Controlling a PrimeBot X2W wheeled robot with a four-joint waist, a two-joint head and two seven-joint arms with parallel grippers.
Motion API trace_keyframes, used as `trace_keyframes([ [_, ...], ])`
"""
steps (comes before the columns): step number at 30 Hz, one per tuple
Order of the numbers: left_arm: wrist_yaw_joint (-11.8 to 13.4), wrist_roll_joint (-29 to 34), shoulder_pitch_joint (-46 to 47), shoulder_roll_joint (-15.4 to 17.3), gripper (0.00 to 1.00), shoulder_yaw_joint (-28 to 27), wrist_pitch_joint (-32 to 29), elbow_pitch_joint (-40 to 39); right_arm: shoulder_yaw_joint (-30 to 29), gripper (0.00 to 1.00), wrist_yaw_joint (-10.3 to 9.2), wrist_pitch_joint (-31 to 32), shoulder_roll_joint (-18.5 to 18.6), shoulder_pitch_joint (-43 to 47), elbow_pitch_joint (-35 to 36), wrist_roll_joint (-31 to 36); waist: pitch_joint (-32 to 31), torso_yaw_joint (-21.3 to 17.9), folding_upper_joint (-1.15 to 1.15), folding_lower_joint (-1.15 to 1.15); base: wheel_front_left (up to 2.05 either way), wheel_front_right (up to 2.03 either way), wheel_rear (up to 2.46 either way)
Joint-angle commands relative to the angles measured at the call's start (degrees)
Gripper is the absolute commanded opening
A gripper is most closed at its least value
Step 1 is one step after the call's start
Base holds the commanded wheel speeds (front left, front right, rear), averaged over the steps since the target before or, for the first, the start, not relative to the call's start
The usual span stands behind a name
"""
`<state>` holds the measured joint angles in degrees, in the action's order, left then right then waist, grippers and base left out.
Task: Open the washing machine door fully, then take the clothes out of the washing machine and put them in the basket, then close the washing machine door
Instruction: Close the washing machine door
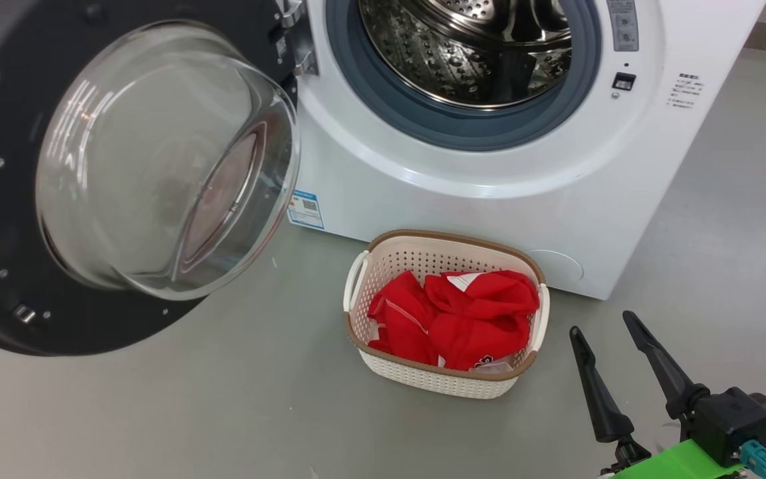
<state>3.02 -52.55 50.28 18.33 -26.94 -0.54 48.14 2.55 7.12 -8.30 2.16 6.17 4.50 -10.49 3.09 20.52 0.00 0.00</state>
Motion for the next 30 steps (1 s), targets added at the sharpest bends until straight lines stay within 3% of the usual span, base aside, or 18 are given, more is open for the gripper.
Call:
trace_keyframes([
  [1,0.2,-1.4,2.2,3.5,0.00,-1.5,-1.6,0.1,1.3,1.00,0.36,0.1,0.7,-2.1,1.8,0.4,0.1,-0.4,0.00,0.00,0.00,0.00,0.00],
  [16,1.6,-5.5,6.3,8.4,0.00,-3.1,-12.2,10.3,1.7,1.00,0.36,0.8,0.9,-2.1,2.4,0.6,1.1,-3.8,0.00,0.00,0.00,0.00,0.00],
  [24,1.1,-5.8,6.9,9.8,0.00,-2.4,-15.6,13.0,1.8,1.00,0.36,0.7,1.0,-2.0,2.7,0.5,1.5,-4.9,0.00,0.00,0.00,0.00,0.00],
  [30,-0.7,-6.6,7.0,10.2,0.00,-1.9,-19.3,14.1,1.3,1.00,0.36,0.5,0.9,-1.9,2.8,0.5,1.9,-5.1,0.00,0.00,0.00,0.00,0.00],
])
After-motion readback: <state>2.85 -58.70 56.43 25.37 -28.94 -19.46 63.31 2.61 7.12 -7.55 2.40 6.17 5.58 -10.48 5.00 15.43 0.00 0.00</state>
